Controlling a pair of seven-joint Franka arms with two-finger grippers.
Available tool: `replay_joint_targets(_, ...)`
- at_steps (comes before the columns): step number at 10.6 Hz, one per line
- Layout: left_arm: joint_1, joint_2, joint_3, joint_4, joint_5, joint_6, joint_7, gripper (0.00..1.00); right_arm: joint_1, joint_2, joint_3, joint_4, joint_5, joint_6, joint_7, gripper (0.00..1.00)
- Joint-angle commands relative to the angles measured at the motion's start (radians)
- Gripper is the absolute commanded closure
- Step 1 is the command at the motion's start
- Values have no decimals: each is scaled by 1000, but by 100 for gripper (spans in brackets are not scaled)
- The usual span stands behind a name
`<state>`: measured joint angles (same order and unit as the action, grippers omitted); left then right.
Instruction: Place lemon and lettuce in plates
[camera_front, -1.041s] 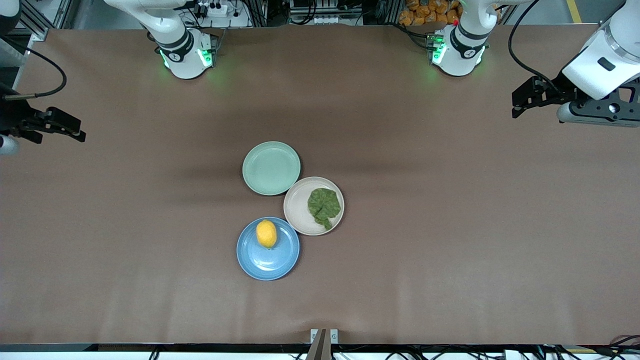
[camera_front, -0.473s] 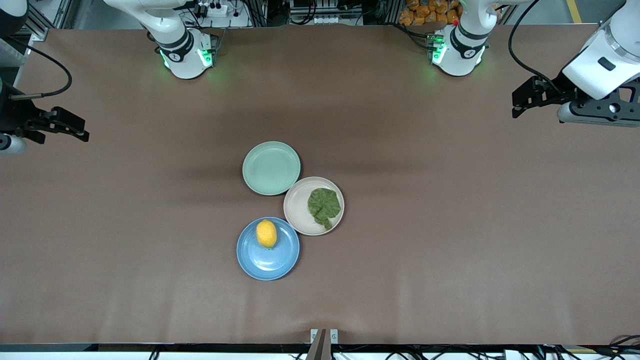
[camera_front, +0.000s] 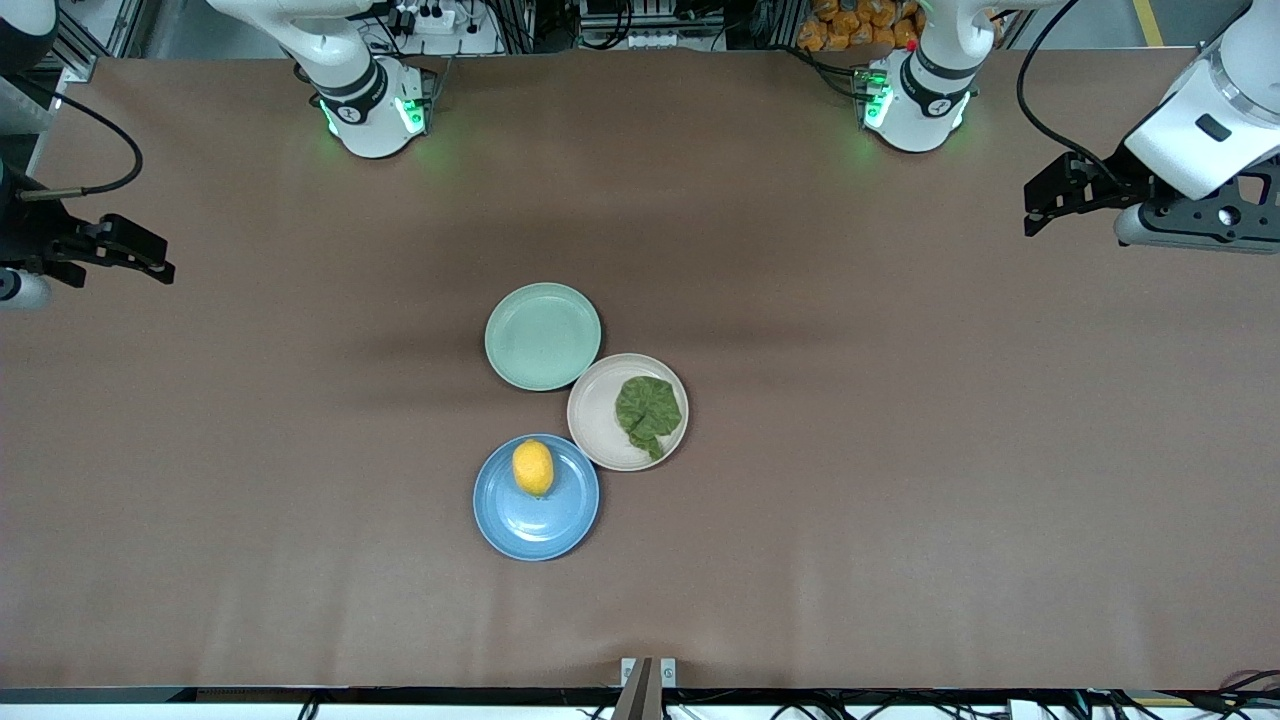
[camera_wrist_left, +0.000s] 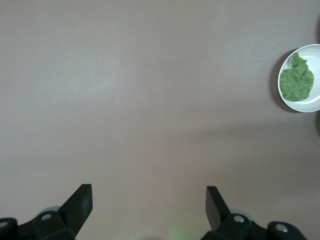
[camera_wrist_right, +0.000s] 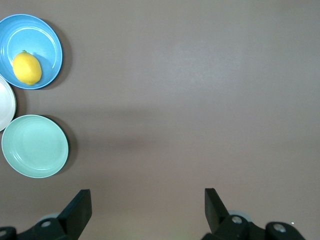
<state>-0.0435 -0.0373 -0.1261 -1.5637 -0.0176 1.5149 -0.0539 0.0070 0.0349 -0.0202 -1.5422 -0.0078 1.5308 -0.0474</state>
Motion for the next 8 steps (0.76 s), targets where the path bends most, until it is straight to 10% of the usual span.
replay_joint_targets(1, 2, 1, -1, 17, -16, -22, -1, 0, 2, -7, 2, -7, -21, 3, 8, 0)
replay_joint_targets(8, 1, 2, -1, 17, -15, -22, -1, 0, -5, -7, 2, -7, -20, 3, 9, 0)
